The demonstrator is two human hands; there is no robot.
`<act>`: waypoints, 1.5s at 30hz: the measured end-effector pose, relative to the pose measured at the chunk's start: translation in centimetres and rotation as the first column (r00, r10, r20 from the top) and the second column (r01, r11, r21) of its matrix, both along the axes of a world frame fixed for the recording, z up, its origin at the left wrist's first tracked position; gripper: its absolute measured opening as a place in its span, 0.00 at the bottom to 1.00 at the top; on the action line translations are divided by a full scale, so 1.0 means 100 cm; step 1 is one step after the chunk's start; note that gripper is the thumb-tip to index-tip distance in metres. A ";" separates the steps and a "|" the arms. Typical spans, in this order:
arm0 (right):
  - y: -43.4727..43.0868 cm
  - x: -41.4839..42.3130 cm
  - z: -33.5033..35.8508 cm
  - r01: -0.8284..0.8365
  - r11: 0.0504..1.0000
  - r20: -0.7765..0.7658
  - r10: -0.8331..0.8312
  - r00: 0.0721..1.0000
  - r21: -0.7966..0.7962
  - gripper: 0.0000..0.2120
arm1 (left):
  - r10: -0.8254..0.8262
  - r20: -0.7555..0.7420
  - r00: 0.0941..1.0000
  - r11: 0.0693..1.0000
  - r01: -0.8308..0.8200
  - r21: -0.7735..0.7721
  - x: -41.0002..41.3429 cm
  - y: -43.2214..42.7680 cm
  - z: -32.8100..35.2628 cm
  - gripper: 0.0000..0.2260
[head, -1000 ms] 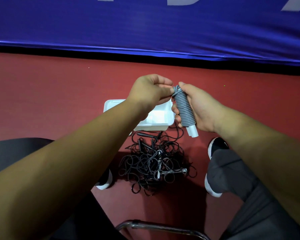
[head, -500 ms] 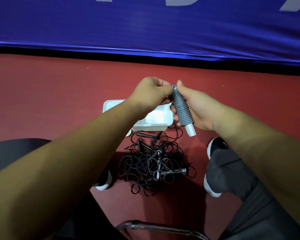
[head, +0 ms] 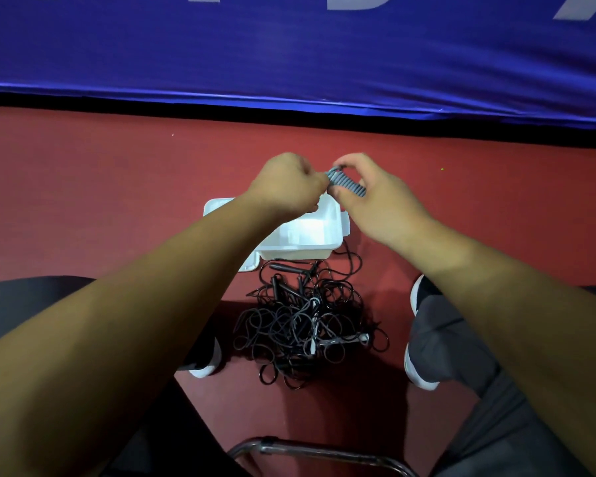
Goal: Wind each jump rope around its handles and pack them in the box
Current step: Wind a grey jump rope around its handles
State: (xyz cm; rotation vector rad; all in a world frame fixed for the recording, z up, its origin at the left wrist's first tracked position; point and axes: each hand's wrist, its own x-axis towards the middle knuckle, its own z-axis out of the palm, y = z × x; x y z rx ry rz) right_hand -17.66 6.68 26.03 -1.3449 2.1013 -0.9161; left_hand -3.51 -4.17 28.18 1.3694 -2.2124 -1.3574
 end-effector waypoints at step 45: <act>-0.052 -0.003 -0.026 0.111 0.920 0.271 -0.224 0.936 0.376 0.07 | -0.020 0.120 0.993 0.964 -0.013 0.267 0.027 -0.043 -0.029 0.09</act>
